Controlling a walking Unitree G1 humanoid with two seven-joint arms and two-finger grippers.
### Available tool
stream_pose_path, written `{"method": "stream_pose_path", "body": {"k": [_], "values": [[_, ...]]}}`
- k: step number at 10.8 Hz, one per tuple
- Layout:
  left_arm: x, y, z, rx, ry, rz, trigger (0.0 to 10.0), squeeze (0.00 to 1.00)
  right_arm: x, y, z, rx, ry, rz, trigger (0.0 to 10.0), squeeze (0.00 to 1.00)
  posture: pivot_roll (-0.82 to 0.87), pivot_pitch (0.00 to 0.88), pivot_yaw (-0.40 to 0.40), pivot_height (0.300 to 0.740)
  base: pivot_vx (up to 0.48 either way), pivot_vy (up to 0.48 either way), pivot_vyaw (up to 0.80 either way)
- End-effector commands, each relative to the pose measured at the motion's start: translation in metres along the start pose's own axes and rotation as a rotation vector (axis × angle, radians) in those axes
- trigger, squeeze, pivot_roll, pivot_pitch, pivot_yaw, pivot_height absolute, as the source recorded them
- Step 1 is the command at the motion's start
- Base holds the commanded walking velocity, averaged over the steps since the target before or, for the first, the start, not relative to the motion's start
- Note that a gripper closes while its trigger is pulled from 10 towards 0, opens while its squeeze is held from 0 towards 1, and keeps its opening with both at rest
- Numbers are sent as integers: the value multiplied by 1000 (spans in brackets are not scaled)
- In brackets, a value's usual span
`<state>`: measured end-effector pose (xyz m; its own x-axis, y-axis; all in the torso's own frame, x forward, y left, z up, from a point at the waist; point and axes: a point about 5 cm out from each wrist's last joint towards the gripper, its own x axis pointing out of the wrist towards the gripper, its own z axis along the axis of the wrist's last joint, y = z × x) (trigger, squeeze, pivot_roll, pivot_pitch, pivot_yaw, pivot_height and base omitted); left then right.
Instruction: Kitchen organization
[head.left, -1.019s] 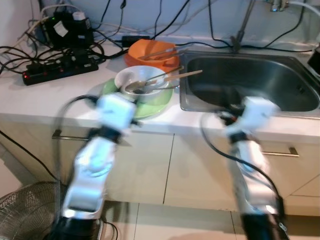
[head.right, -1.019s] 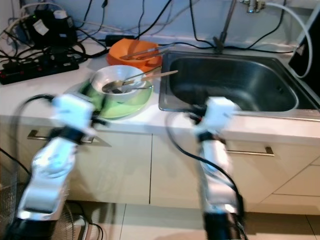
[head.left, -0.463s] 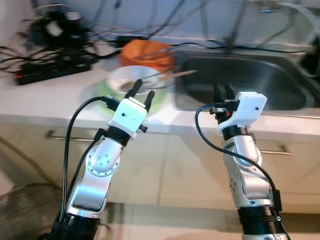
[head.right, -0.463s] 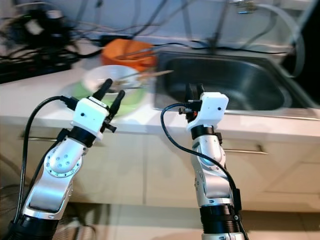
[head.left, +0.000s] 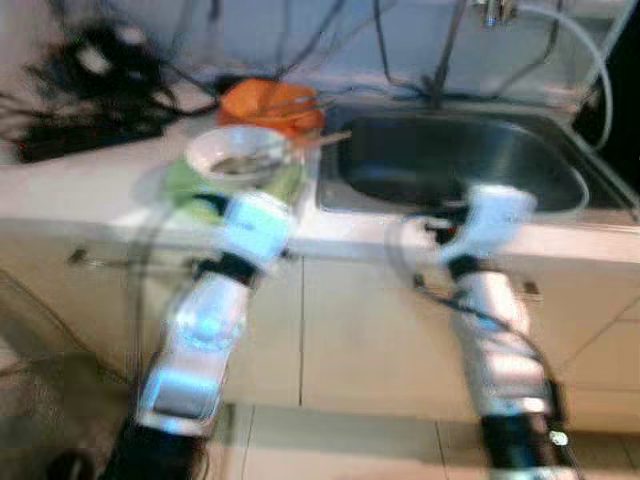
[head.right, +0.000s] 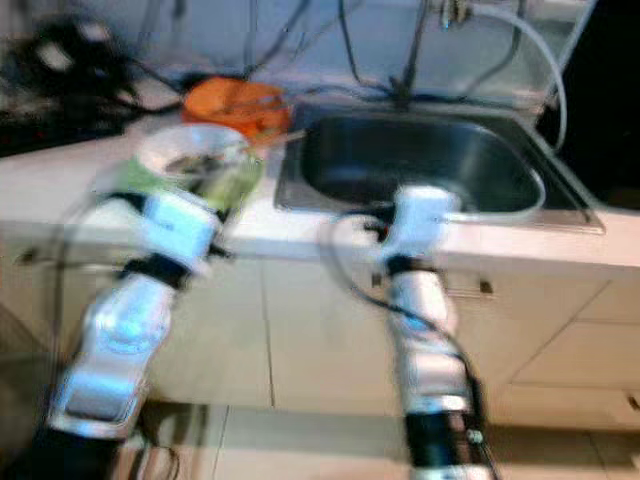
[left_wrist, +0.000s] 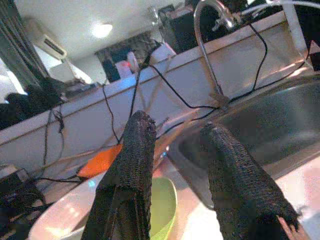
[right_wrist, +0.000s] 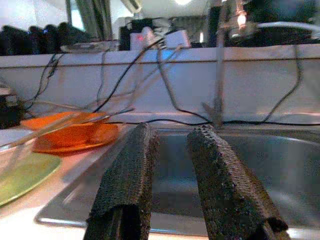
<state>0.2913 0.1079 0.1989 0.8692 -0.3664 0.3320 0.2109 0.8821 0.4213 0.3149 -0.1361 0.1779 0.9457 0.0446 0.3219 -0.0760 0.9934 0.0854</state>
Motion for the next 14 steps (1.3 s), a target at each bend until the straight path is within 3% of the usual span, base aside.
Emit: {"method": "stream_pose_path", "body": {"k": [1,6,14], "values": [[1,6,0,20,4,16,10000,0,2,5,0,20,5,12,10000,0,193,0,-42,740,0,0,0],[1,10,0,23,12,53,10000,0,2,6,-2,26,20,21,10000,0,197,0,-44,740,0,0,0],[2,12,1,15,11,55,10000,0,3,10,-3,56,28,30,10000,0,202,0,-44,740,310,0,0]]}}
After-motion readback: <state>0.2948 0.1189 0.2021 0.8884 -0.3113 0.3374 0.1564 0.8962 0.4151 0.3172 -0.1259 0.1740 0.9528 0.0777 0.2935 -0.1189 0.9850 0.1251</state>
